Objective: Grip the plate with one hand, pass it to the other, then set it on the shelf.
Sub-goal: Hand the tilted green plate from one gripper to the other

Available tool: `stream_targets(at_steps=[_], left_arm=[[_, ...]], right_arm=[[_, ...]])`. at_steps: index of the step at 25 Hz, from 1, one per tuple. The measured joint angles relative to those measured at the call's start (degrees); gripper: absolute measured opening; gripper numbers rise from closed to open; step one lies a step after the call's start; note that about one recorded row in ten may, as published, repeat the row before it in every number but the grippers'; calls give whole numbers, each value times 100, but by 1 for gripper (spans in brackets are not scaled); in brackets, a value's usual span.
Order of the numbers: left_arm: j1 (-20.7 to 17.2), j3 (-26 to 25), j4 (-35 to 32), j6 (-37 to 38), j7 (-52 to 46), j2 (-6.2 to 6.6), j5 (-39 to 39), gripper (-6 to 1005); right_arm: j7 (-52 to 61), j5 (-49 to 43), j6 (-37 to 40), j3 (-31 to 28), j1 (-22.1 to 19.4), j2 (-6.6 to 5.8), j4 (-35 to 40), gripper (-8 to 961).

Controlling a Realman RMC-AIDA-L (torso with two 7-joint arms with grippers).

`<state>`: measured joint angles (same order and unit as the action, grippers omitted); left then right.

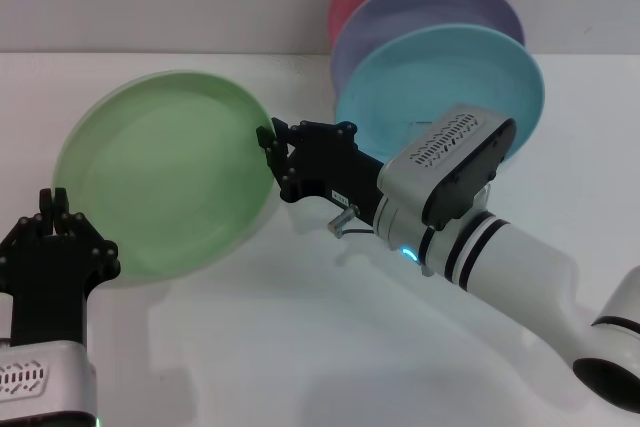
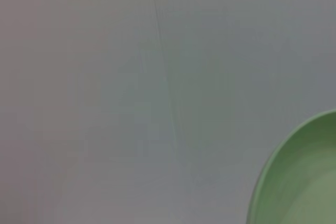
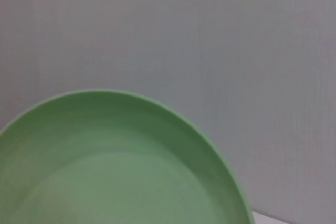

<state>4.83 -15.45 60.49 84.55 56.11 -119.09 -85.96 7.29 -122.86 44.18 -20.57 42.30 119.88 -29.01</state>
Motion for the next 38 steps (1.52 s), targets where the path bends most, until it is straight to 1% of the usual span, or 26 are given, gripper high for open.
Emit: stream_targets(at_steps=[38], left_arm=[[10, 8, -2, -10, -31, 12, 11, 114]], right_arm=[[-1, -1, -65, 1, 41, 0, 35, 26]])
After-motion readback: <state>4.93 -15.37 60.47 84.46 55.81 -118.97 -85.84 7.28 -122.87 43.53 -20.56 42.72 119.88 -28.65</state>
